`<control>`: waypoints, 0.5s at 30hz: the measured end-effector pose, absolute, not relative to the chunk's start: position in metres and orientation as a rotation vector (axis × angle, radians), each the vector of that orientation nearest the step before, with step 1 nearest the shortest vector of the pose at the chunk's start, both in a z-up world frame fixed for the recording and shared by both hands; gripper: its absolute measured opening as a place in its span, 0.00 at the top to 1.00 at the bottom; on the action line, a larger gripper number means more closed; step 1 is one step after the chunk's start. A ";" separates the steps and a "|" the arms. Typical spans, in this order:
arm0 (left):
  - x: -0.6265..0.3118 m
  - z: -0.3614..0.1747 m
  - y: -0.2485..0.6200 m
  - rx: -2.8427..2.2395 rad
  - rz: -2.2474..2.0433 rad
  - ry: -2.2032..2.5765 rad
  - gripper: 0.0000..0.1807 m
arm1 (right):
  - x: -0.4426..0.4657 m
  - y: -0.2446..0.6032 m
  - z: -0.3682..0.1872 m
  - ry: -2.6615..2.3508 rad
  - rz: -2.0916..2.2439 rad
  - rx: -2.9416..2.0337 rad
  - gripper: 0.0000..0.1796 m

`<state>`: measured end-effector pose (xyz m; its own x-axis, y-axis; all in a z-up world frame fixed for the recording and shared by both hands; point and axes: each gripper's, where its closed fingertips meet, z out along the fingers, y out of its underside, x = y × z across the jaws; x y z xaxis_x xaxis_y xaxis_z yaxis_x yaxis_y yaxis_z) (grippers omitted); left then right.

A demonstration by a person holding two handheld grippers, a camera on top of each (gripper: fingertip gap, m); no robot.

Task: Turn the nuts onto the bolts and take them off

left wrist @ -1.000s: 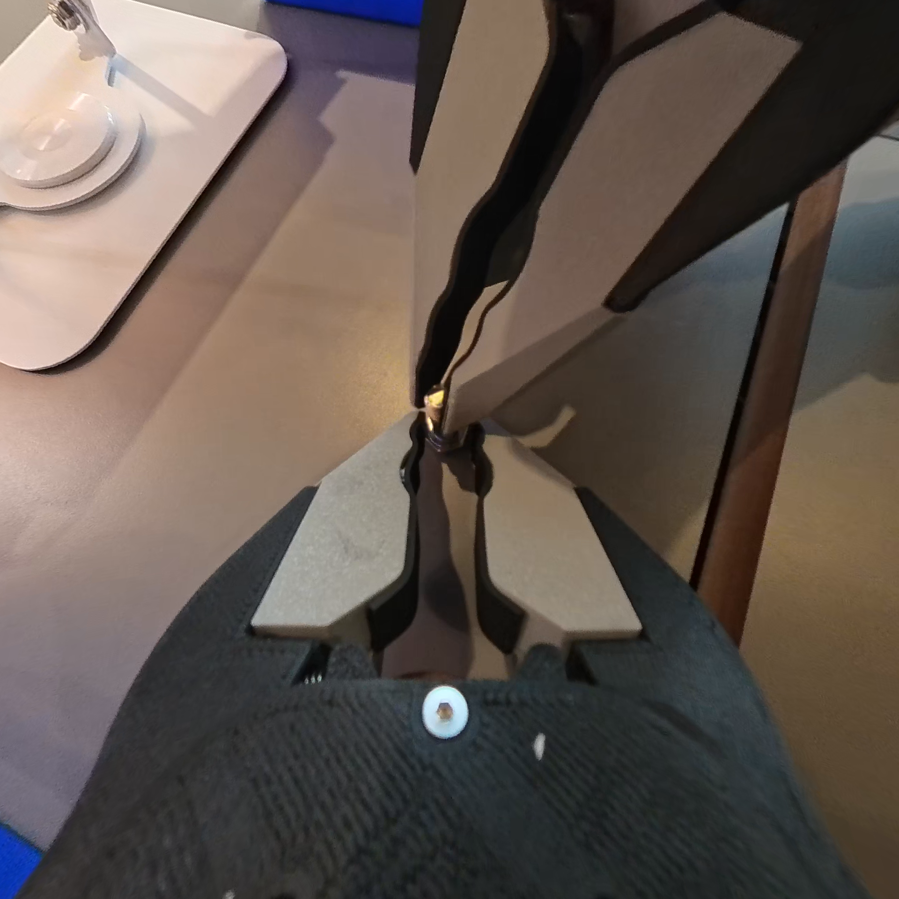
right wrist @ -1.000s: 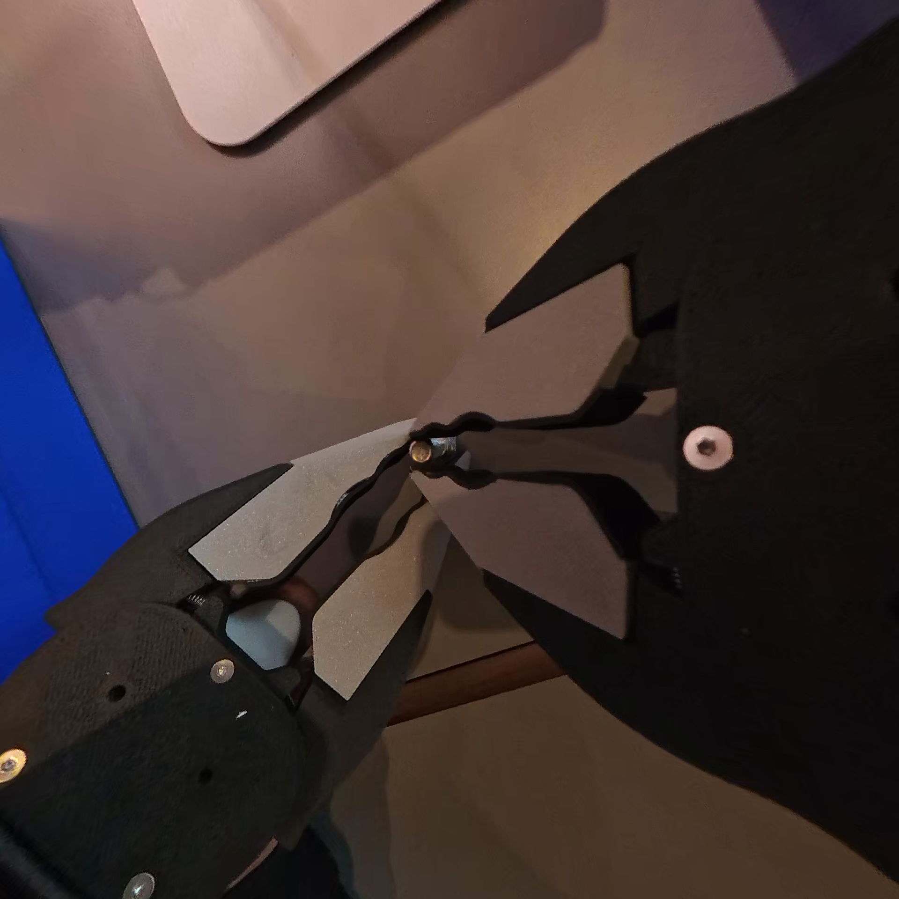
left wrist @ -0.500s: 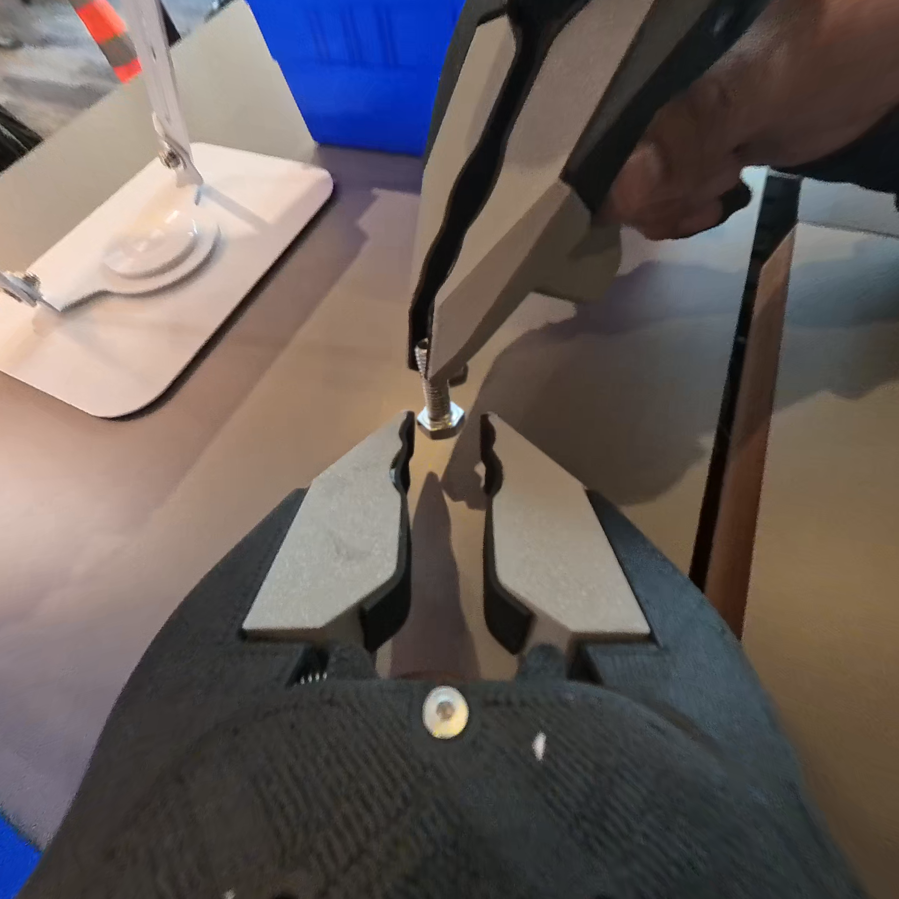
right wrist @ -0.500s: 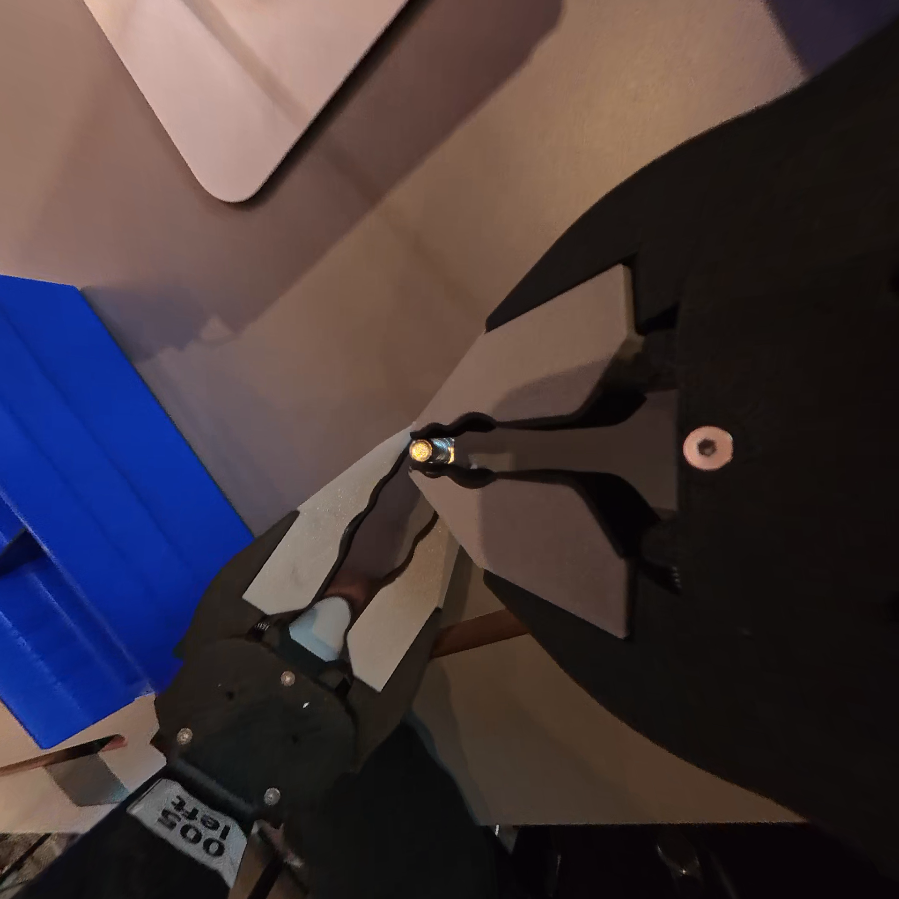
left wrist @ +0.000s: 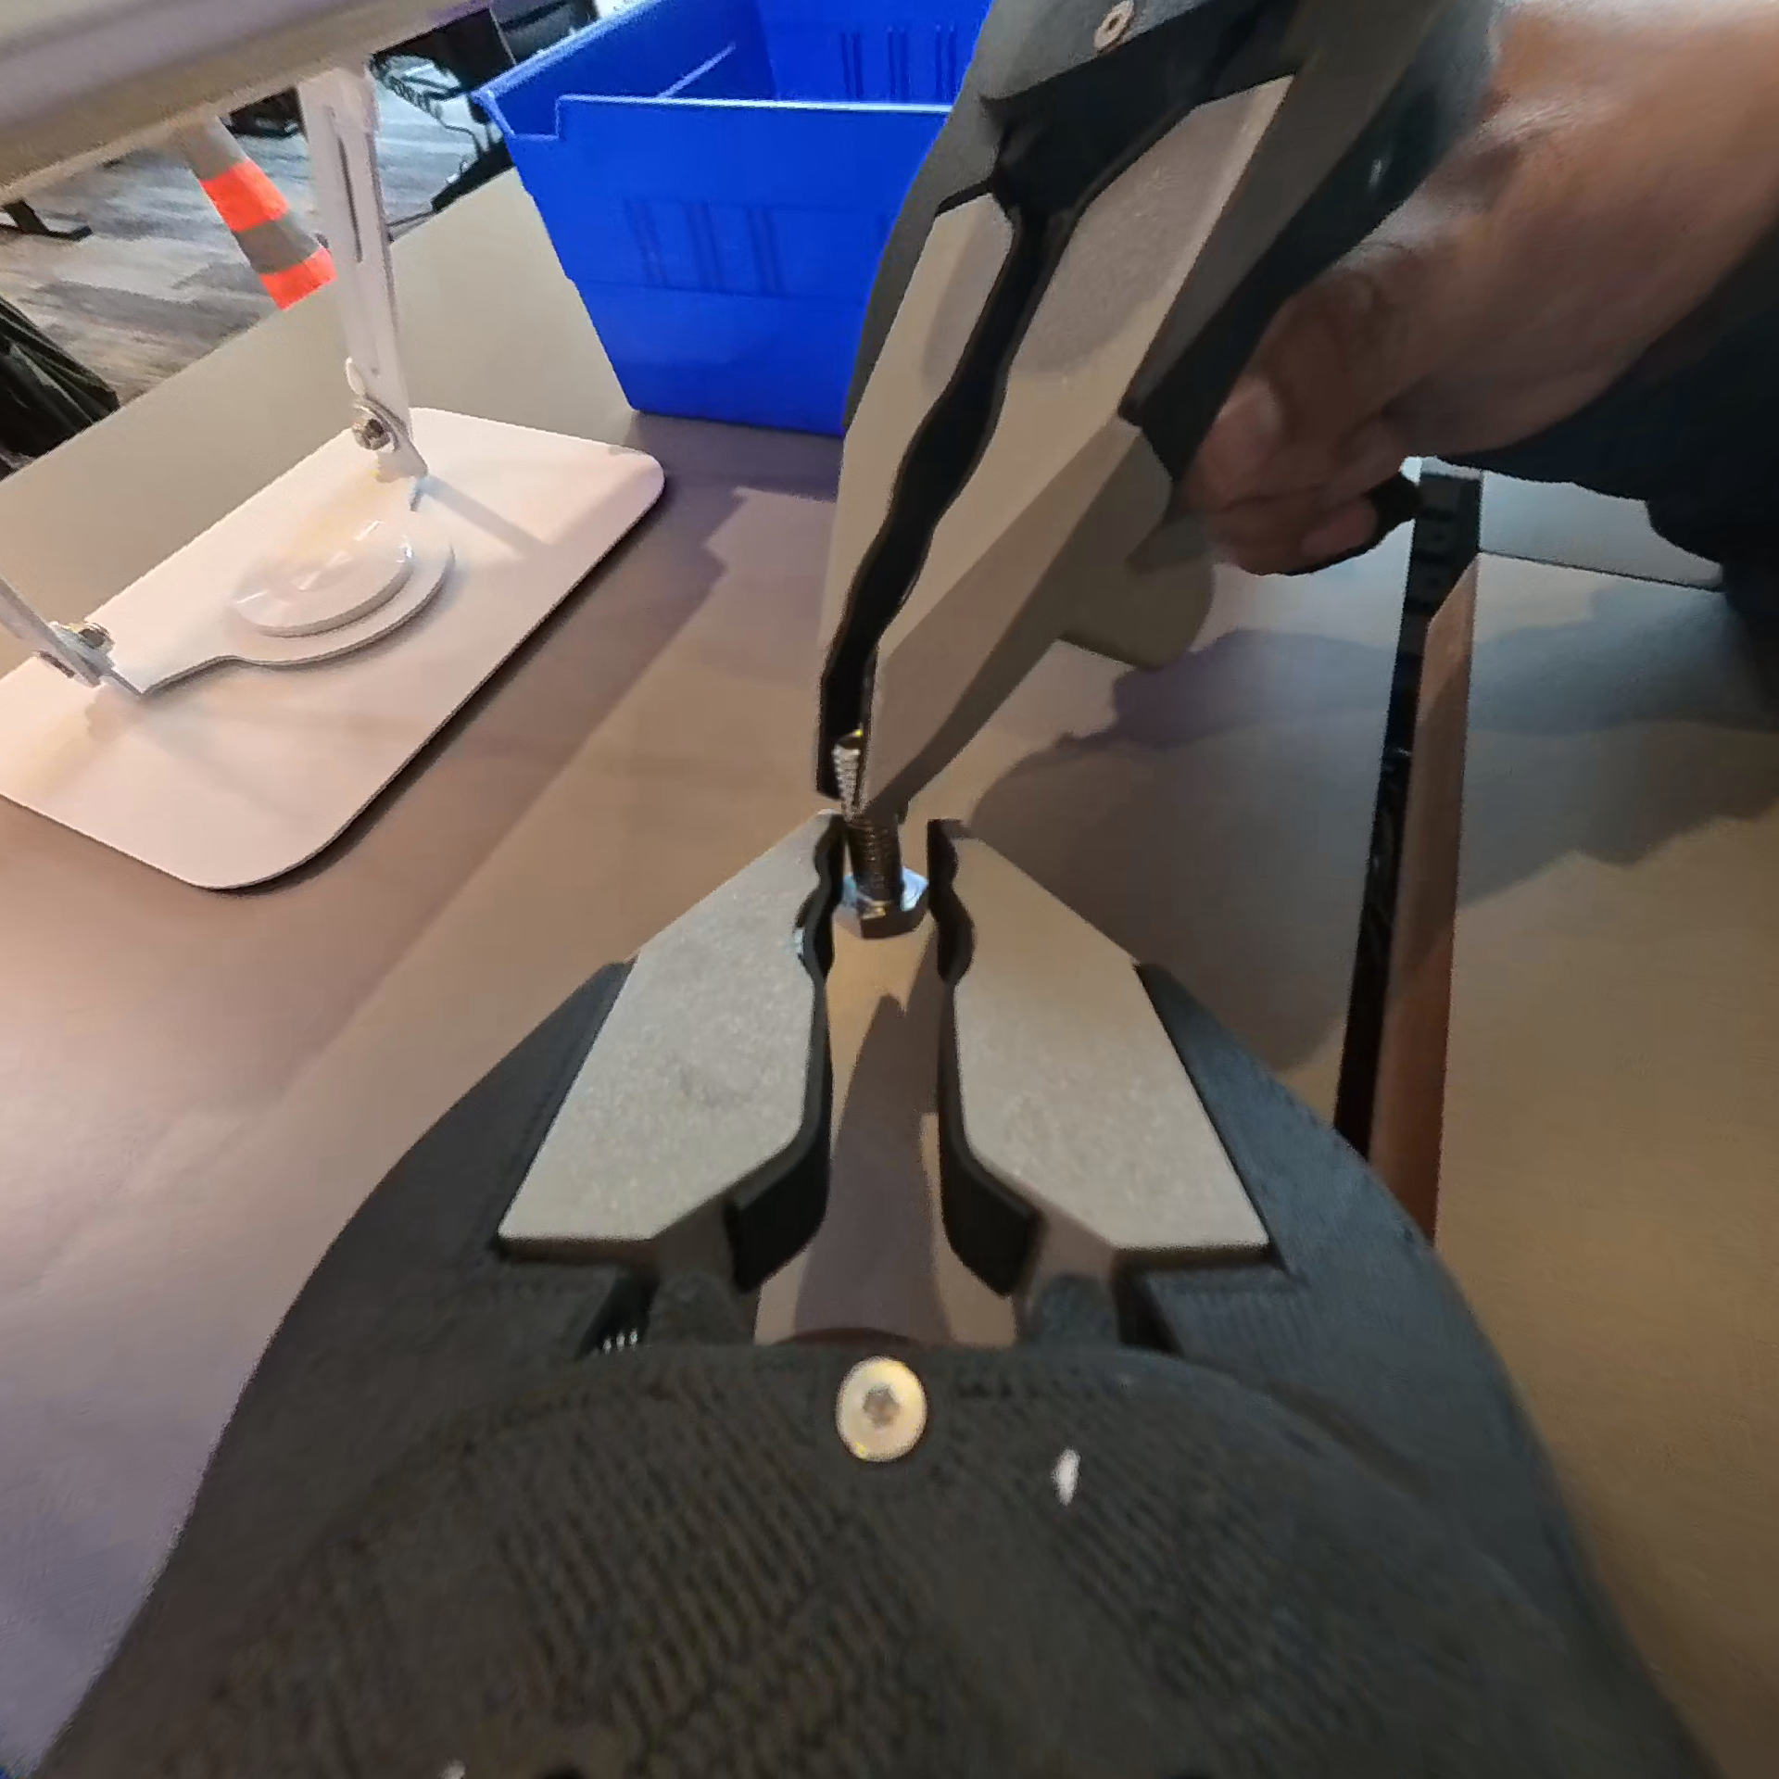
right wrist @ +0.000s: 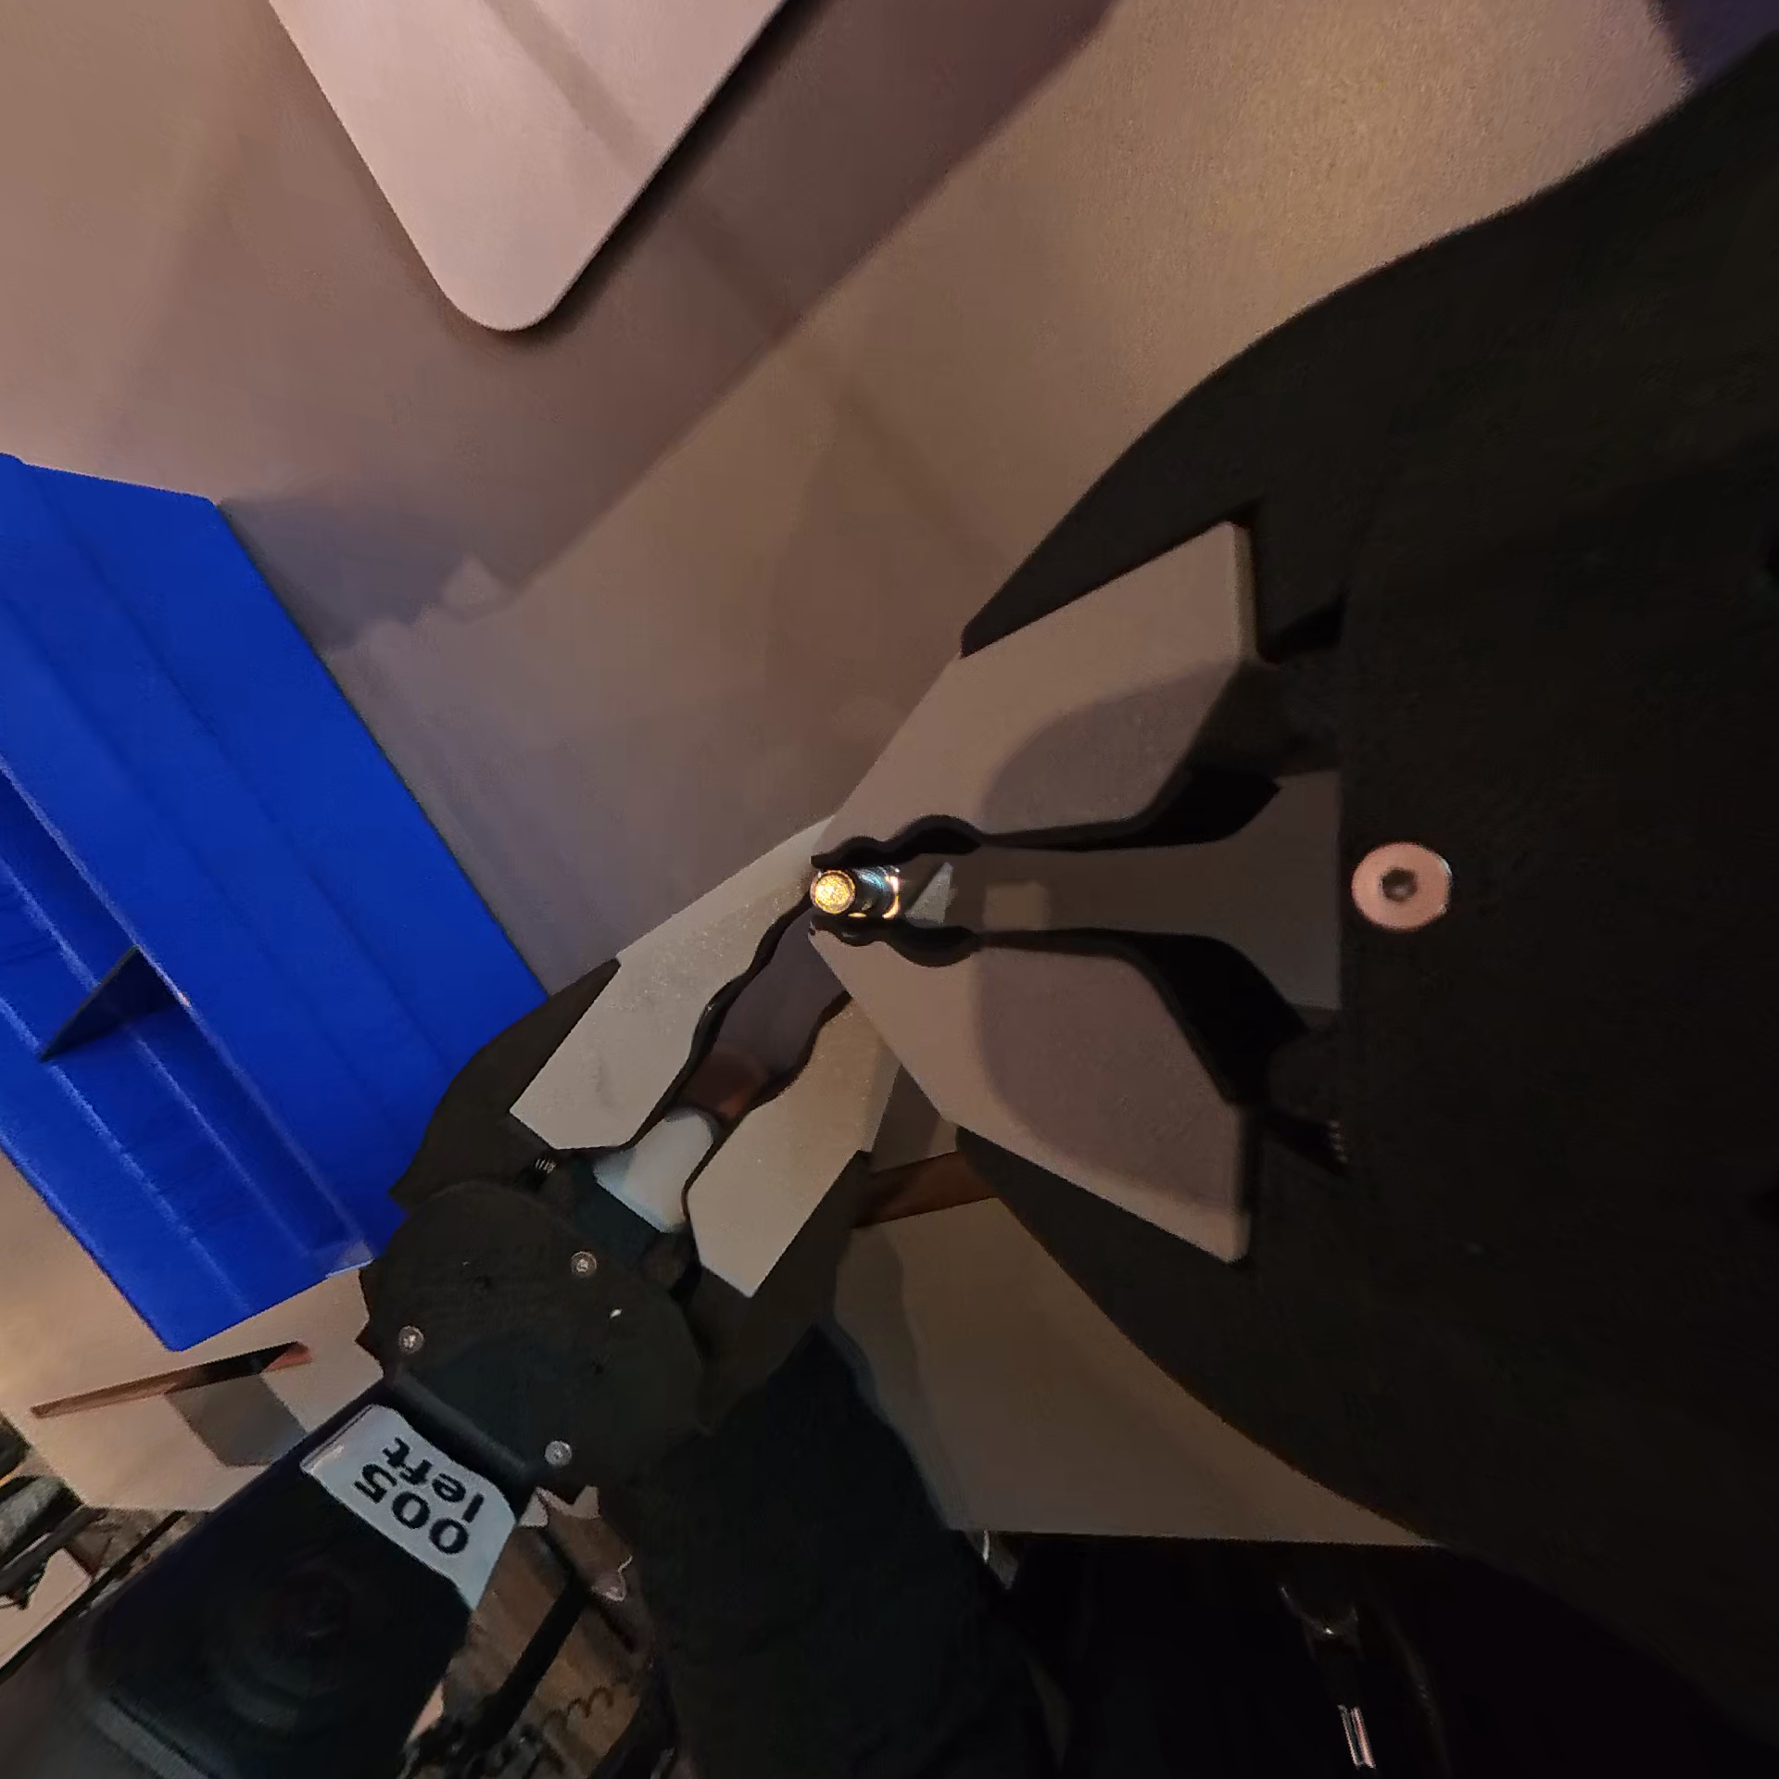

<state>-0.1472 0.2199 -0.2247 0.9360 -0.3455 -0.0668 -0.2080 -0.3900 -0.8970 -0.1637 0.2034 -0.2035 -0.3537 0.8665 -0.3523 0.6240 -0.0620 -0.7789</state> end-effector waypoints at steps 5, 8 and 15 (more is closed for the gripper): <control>-0.148 -0.220 0.219 -1.959 -0.197 0.374 0.95 | -0.163 0.204 -0.199 -1.944 1.413 -1.610 0.96; -0.148 -0.218 0.219 -1.949 -0.235 0.358 0.96 | -0.163 0.204 -0.197 -1.937 1.425 -1.608 0.97; -0.145 -0.215 0.219 -1.939 -0.299 0.333 0.96 | -0.161 0.204 -0.194 -1.951 1.420 -1.569 0.96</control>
<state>-0.1454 0.2188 -0.2151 0.9287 -0.3670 0.0530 -0.0923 -0.3673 -0.9255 -0.1614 0.2037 -0.1941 -0.3812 0.8547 -0.3523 0.5980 -0.0626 -0.7990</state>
